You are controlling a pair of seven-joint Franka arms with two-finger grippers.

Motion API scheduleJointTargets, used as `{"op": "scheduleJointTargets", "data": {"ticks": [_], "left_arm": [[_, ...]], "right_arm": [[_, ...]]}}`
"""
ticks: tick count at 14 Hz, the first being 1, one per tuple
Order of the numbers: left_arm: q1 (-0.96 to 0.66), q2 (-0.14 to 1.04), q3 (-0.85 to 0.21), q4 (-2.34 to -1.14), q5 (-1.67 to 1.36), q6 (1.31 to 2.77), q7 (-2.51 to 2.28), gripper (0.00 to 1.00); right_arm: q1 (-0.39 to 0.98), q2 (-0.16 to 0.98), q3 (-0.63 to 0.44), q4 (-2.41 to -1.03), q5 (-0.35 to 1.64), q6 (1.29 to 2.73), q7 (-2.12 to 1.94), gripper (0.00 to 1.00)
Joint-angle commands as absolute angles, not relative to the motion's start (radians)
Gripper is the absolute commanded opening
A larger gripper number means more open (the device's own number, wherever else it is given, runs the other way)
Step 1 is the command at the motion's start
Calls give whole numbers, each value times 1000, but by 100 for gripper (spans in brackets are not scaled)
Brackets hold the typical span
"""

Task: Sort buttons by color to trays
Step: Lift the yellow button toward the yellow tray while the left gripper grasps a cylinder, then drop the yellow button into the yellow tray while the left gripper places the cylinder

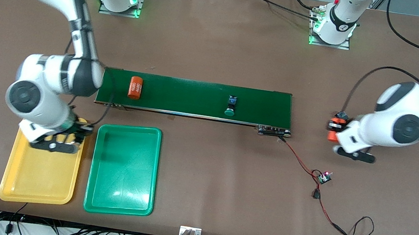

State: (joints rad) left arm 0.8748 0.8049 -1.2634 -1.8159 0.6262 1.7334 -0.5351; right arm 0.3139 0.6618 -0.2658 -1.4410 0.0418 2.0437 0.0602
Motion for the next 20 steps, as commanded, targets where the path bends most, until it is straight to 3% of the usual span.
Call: {"op": "scheduleJointTargets", "data": {"ticks": [1, 3, 6, 8, 9, 10, 11, 17, 20], "left_arm": [[761, 810, -1259, -1805, 572, 1748, -703, 19], [669, 810, -1253, -1813, 552, 1796, -835, 19], [614, 819, -1241, -1842, 558, 1908, -706, 27], [589, 818, -1236, -1858, 558, 1914, -762, 27], [572, 819, -1233, -1862, 575, 1920, -738, 27], [543, 818, -1224, -1862, 613, 1921, -683, 27], [522, 818, -1213, -1864, 670, 1921, -637, 27], [443, 819, -1164, -1887, 854, 1937, -389, 27], [479, 824, -1141, -1893, 862, 2051, -10, 29]], "right_arm": [[276, 719, -245, -1399, 41, 2095, -12, 1], [232, 767, -244, -1402, 46, 2172, -72, 2], [200, 808, -244, -1401, 55, 2178, -187, 2], [169, 824, -242, -1401, 107, 2209, -222, 2], [166, 825, -242, -1402, 144, 2221, -233, 7], [166, 828, -244, -1402, 178, 2223, -238, 37], [164, 825, -244, -1402, 186, 2221, -236, 99], [198, 738, -242, -1405, 187, 2093, -215, 100], [253, 667, -242, -1405, 187, 2000, -75, 100]]}}
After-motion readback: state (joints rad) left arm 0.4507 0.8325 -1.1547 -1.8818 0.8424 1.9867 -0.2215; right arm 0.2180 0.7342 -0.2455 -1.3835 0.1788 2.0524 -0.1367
